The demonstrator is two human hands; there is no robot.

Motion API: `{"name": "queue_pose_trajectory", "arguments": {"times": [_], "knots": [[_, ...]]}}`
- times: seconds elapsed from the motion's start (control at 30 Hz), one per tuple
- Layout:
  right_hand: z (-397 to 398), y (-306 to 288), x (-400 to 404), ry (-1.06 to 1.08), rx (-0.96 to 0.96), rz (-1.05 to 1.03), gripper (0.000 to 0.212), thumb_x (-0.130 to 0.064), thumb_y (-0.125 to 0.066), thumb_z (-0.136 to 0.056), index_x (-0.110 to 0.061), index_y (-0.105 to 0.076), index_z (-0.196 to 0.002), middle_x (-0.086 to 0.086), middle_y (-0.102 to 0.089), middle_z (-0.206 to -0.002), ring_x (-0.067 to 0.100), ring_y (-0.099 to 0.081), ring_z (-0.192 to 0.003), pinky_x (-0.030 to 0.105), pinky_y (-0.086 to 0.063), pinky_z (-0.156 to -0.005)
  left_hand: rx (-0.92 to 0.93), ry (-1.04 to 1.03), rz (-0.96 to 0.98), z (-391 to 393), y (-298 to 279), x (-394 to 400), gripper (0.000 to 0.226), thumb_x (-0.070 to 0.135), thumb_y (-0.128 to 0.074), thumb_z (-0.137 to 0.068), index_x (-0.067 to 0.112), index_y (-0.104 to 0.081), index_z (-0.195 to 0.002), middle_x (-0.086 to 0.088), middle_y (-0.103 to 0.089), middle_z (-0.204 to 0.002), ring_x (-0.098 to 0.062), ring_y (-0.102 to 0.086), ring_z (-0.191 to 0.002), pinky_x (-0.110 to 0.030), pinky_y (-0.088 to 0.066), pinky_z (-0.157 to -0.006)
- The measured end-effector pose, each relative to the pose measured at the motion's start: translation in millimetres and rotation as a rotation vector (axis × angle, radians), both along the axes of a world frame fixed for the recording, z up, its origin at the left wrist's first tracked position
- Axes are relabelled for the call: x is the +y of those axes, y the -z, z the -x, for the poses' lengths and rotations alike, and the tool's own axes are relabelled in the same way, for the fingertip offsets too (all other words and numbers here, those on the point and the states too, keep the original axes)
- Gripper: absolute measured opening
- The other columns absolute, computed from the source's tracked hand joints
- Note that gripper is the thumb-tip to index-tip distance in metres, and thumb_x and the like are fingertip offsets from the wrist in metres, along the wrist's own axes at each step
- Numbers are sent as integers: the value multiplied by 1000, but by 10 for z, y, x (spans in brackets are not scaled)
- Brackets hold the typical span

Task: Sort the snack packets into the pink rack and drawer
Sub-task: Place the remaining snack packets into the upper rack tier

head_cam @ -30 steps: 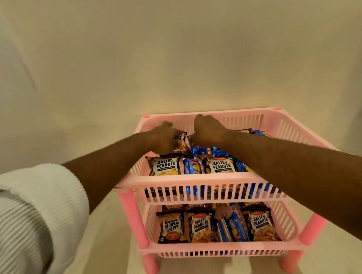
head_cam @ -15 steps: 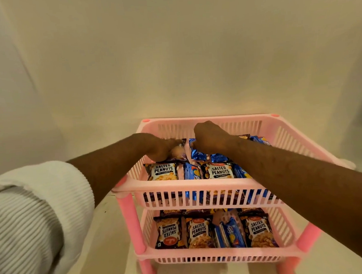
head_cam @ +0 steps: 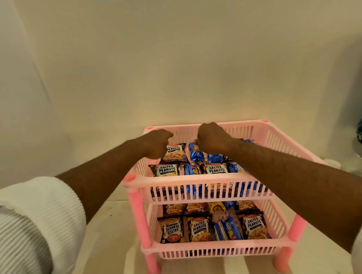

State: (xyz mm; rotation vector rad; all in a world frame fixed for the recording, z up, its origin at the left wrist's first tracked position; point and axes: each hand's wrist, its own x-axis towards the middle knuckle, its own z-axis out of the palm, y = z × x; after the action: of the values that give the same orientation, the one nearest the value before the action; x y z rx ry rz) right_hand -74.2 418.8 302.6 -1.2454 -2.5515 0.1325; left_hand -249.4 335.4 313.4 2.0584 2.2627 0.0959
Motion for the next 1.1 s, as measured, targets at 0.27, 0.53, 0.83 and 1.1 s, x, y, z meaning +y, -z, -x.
{"name": "queue_pose_trajectory", "arguments": {"times": [0.27, 0.53, 0.83, 1.1], "knots": [[-400, -121, -535, 8, 185, -50, 22, -23, -61, -94, -9, -78, -96, 6, -77, -95, 21, -70, -81, 35, -57, -81, -198, -81, -419, -197, -101, -856, 47, -11, -46, -87, 8, -62, -127, -10, -62, -132, -24, -57, -123, -35, -46, -104], [-845, 51, -1279, -74, 358, -314, 15, -30, -59, -92, -22, -72, -95, -4, -71, -97, 18, -62, -91, 35, -51, -82, -390, 84, -639, -812, 194, -1553, 28, 3, -47, -96, 15, -70, -108, 0, -70, -110, -14, -64, -101, -29, -52, -90], [-1527, 862, -2032, -53, 438, -355, 15, -26, -62, -83, -21, -71, -93, -3, -69, -97, 22, -60, -98, 34, -49, -82, -503, 174, -494, -1463, 1081, -2064, 20, 1, -54, -91, 8, -70, -103, 1, -65, -98, -16, -62, -92, -27, -49, -81], [-2460, 1922, -2720, 160, 344, -146, 9, -24, -66, -84, -25, -71, -92, -7, -70, -96, 20, -64, -92, 35, -52, -75, -584, 274, -298, -1899, 1956, -2570, 17, 10, -59, -93, 14, -71, -105, 0, -67, -107, -16, -62, -102, -32, -50, -92]]}}
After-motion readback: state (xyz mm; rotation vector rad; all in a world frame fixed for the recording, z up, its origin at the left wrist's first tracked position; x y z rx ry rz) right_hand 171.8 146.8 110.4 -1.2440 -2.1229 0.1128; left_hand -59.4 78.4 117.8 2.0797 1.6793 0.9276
